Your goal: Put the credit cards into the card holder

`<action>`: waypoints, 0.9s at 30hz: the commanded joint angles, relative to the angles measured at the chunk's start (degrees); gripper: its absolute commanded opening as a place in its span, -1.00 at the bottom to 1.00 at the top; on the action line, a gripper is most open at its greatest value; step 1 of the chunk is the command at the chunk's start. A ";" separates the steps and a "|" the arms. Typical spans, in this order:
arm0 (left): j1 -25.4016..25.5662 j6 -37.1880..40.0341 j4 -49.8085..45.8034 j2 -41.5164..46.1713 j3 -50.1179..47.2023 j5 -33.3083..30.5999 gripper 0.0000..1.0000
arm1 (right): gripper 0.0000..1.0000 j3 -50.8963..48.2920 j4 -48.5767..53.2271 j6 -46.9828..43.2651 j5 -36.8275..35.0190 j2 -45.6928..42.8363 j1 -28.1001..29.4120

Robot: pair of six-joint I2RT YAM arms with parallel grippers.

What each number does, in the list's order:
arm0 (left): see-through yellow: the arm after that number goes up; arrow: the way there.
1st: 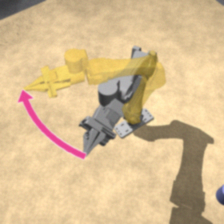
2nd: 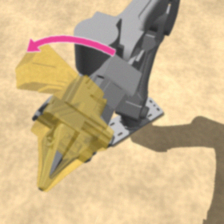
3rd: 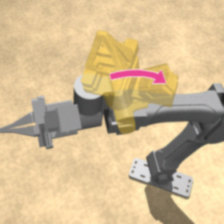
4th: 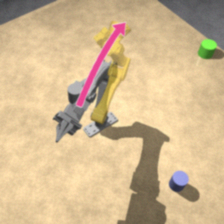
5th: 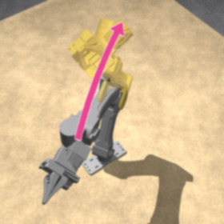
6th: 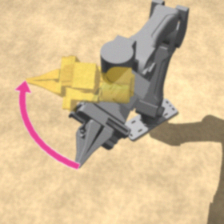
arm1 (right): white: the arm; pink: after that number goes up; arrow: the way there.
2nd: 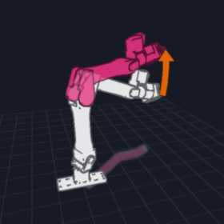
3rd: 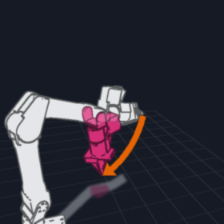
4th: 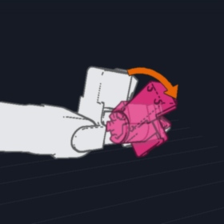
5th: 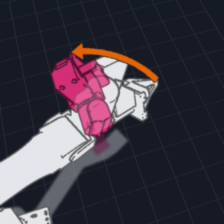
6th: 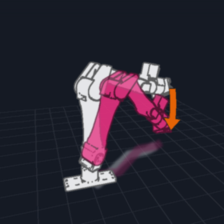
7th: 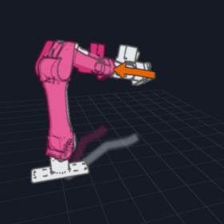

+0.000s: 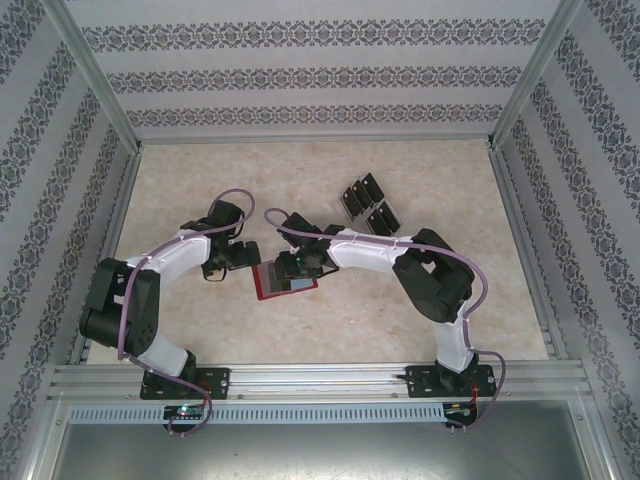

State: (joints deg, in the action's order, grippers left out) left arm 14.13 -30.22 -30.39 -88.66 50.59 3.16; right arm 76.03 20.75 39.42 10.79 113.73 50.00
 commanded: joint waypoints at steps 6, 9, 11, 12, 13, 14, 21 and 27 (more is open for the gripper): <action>-0.60 0.60 -0.53 -1.49 -1.39 -0.64 0.93 | -0.09 3.03 0.40 -0.46 0.77 1.83 0.14; -0.61 0.60 -0.09 -1.71 -1.87 -0.52 0.93 | -0.09 3.72 0.60 -0.59 0.83 2.27 0.33; -0.60 0.60 0.07 -1.64 -2.22 -0.51 0.93 | -0.09 4.33 0.84 -0.65 1.17 2.77 0.53; -0.60 0.60 0.16 -1.62 -2.26 -0.52 0.93 | -0.09 4.50 0.95 -0.66 1.23 3.05 0.59; -0.62 0.65 0.24 -1.72 -2.41 -0.45 0.93 | -0.09 4.57 0.88 -0.66 1.19 3.20 0.63; -0.64 0.69 0.29 -1.76 -2.50 -0.41 0.93 | -0.09 4.63 0.79 -0.57 1.25 3.33 0.64; -0.65 0.95 0.43 -2.13 -2.64 -0.31 0.93 | -0.09 5.41 0.42 -0.13 1.84 4.28 0.94; -0.64 0.95 0.82 -2.71 -2.78 0.20 0.93 | -0.09 7.22 0.52 -0.04 2.58 5.45 1.45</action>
State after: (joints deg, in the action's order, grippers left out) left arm 14.13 -30.20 -30.11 -90.39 48.49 3.01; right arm 81.36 20.80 39.22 12.10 117.47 50.78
